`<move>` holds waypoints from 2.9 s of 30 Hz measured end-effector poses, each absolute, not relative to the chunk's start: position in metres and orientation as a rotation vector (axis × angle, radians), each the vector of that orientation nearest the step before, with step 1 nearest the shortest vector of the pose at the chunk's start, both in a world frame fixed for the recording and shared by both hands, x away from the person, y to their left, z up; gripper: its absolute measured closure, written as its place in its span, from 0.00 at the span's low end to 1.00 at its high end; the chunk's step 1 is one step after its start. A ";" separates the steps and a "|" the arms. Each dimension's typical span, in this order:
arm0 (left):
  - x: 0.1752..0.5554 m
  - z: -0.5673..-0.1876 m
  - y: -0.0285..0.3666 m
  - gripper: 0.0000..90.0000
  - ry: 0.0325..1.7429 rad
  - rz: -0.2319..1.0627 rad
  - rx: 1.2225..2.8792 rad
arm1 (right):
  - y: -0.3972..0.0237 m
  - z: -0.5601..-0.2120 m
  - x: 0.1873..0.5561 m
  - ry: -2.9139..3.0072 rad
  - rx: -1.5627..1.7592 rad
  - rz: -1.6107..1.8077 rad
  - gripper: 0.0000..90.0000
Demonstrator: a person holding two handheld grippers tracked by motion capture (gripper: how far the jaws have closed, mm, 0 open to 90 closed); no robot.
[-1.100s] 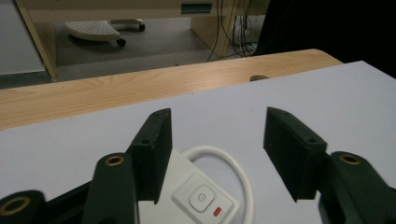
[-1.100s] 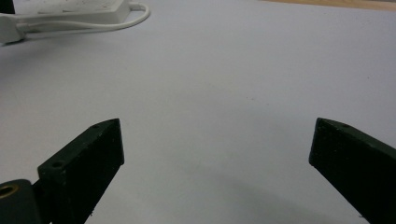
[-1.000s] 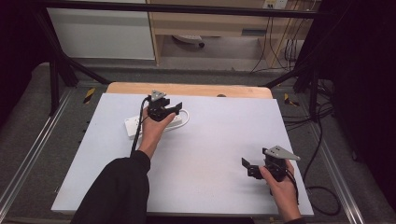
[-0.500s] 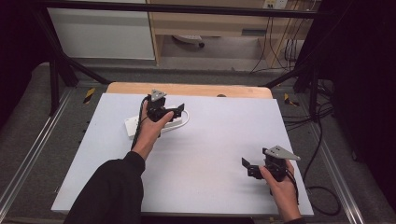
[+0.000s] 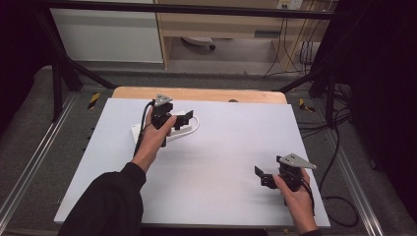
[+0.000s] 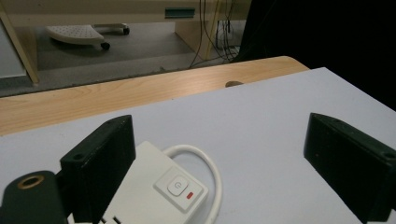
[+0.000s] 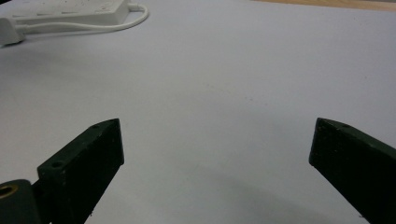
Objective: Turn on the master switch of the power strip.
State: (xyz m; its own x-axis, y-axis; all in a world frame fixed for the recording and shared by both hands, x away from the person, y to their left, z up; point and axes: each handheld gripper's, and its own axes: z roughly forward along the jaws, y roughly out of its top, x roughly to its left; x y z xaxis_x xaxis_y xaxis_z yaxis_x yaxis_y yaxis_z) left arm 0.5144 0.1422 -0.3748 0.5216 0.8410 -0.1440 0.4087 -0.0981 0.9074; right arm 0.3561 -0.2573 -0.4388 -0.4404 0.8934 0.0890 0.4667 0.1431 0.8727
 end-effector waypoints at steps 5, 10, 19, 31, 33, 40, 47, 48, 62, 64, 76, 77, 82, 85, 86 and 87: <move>0.508 -0.371 0.151 0.10 1.055 0.502 1.703 | -0.257 -0.439 0.356 1.968 1.299 1.239 0.04; 0.501 -0.369 0.157 0.07 1.040 0.492 1.703 | -0.257 -0.439 0.356 1.968 1.298 1.239 0.04; 0.488 -0.363 0.161 0.07 1.016 0.488 1.709 | -0.257 -0.439 0.356 1.968 1.299 1.237 0.04; 0.471 -0.362 0.169 0.07 1.028 0.495 1.736 | -0.256 -0.439 0.356 1.975 1.300 1.252 0.04; 0.465 -0.362 0.172 0.07 1.029 0.498 1.739 | -0.256 -0.439 0.356 1.974 1.300 1.250 0.04; 0.439 -0.354 0.183 0.07 1.063 0.502 1.727 | -0.257 -0.437 0.354 1.945 1.310 1.248 0.04; 0.418 -0.348 0.209 0.08 1.052 0.493 1.710 | -0.257 -0.438 0.355 1.958 1.301 1.246 0.04; 0.415 -0.348 0.213 0.08 1.052 0.496 1.711 | -0.257 -0.438 0.355 1.956 1.303 1.247 0.04; 0.378 -0.351 0.267 0.05 1.101 0.553 1.671 | -0.259 -0.438 0.355 1.949 1.320 1.264 0.05; 0.373 -0.352 0.275 0.06 1.107 0.554 1.655 | -0.259 -0.437 0.355 1.941 1.326 1.269 0.05; 0.346 -0.372 0.302 0.07 1.105 0.544 1.640 | -0.259 -0.438 0.353 1.944 1.325 1.272 0.05; 0.344 -0.375 0.303 0.07 1.105 0.542 1.638 | -0.259 -0.438 0.354 1.946 1.326 1.271 0.05; 0.335 -0.386 0.309 0.07 1.111 0.551 1.634 | -0.259 -0.438 0.355 1.950 1.324 1.274 0.05; 0.331 -0.396 0.310 0.08 1.116 0.548 1.627 | -0.259 -0.438 0.354 1.949 1.329 1.270 0.05; 0.330 -0.399 0.310 0.08 1.114 0.549 1.631 | -0.259 -0.438 0.354 1.948 1.331 1.270 0.05; 0.330 -0.402 0.310 0.08 1.114 0.551 1.636 | -0.260 -0.438 0.354 1.946 1.332 1.268 0.05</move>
State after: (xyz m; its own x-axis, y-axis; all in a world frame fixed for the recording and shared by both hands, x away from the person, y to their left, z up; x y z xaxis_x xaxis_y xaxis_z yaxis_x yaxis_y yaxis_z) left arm 0.3295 0.3098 -0.4024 0.4641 0.8699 -0.1673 0.3948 -0.0340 0.9182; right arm 0.3545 -0.2598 -0.4380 -0.4256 0.8968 0.1211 0.4730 0.1064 0.8746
